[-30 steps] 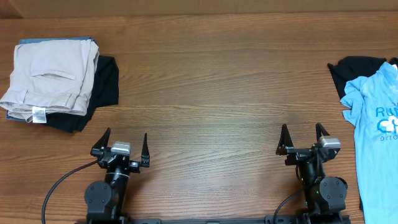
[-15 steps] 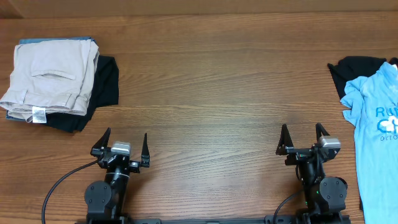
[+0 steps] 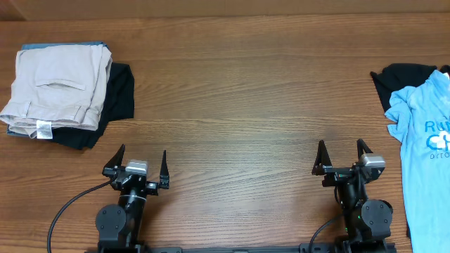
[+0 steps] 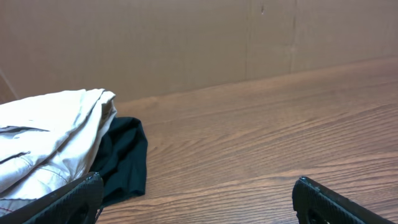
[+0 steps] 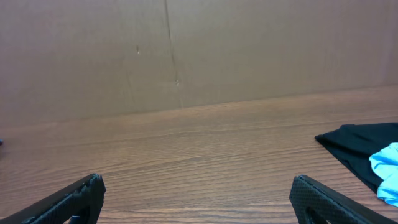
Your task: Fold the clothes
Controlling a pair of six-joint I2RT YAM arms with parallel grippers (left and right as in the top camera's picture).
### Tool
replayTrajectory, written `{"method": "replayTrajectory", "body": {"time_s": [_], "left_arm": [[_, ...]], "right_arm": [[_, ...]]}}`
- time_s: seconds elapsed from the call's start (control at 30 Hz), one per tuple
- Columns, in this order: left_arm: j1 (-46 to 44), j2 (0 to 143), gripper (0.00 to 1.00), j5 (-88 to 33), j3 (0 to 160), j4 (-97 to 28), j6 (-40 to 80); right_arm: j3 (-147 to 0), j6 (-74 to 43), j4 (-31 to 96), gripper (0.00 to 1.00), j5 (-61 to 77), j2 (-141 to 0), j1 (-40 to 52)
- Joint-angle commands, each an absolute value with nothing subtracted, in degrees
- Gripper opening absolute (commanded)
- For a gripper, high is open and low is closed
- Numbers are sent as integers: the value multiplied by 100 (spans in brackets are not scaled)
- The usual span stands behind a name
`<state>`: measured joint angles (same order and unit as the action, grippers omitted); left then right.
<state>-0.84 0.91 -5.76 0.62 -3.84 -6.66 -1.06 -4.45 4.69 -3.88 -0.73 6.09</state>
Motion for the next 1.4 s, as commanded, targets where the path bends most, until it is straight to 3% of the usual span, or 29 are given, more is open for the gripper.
{"method": "replayTrajectory", "body": {"time_s": [0.0, 0.67, 1.07, 1.37], "left_arm": [[-40, 34, 100, -578, 27, -381, -816], [-40, 34, 100, -578, 27, -381, -816], [-40, 34, 100, -578, 27, -381, -816], [-40, 34, 100, -578, 27, -381, -816]], "right_arm": [[-45, -410, 440, 100, -443, -19, 642], [-183, -904, 569, 100, -423, -19, 642], [-2812, -1234, 1940, 100, -1280, -482, 642], [-5339, -1396, 2941, 100, -2226, -3238, 635]]}}
